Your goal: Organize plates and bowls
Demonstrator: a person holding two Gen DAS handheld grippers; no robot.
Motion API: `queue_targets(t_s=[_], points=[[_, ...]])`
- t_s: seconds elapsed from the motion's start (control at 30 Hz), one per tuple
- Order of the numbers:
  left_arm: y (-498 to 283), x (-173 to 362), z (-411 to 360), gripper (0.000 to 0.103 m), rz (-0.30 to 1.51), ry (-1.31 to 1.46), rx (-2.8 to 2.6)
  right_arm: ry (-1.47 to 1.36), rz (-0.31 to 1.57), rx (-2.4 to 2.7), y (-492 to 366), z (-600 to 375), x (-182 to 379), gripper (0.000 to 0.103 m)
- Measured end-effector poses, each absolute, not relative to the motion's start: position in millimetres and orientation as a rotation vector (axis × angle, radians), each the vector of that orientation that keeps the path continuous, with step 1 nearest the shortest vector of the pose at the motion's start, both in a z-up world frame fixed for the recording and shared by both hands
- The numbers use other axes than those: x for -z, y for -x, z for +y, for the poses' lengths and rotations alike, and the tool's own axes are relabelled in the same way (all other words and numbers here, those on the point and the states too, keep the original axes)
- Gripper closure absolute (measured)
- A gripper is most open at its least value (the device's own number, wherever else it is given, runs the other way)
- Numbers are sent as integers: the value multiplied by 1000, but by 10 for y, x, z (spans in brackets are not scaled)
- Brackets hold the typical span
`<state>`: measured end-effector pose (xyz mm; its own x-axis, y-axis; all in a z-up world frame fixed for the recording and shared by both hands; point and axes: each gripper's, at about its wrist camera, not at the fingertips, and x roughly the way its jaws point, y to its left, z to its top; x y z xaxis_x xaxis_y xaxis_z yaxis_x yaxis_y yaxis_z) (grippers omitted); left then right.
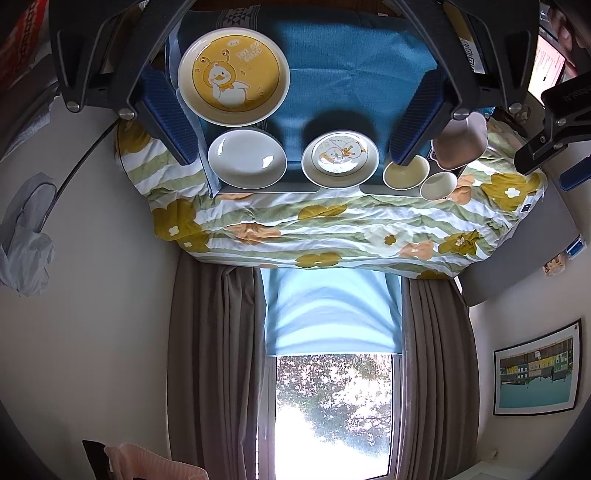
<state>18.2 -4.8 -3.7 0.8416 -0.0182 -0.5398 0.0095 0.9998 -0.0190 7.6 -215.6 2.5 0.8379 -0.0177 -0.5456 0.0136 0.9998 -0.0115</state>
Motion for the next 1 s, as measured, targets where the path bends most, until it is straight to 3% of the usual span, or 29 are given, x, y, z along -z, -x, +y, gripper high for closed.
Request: queue_targets(t_s=[1.0], points=[[-353, 128, -92, 0, 605, -2, 4, 4, 593, 15, -138, -2192, 40, 0]])
